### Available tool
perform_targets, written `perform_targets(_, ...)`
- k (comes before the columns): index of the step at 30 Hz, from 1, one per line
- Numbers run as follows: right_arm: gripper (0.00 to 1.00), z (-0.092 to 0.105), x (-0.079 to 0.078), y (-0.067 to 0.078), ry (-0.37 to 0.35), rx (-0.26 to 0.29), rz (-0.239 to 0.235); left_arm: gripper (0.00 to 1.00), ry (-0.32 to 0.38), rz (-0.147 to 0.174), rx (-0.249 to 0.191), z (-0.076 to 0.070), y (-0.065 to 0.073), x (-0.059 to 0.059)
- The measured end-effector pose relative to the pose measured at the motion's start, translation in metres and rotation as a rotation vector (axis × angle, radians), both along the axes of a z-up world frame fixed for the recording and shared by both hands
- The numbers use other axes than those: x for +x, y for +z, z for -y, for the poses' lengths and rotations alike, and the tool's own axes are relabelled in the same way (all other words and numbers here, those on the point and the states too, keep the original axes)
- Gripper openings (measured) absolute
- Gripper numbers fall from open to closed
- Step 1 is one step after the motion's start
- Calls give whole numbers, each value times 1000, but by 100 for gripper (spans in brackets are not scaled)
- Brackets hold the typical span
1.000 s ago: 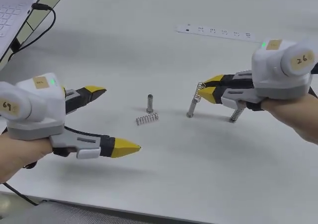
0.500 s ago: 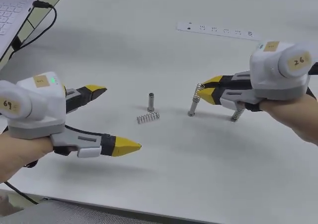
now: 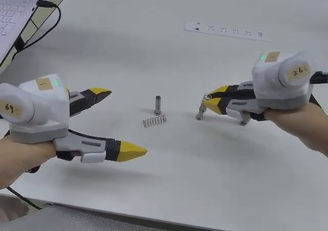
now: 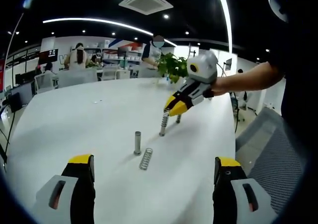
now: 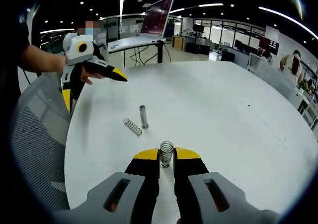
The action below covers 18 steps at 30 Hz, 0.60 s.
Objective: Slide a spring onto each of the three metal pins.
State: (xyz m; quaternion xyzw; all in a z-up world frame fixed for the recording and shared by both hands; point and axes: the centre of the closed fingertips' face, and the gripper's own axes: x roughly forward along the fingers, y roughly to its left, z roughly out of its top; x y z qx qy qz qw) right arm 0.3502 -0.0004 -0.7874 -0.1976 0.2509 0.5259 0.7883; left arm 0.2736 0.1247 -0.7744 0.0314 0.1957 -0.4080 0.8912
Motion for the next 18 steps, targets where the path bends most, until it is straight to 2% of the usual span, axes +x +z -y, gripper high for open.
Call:
perform_targets(15, 8, 2, 0, -26, -1, -54, -35, 98, 6, 1, 4, -5, 2, 0)
perform_targets(18, 8, 0, 1, -25, -3, -48, -29, 98, 7, 2, 3, -6, 3, 0)
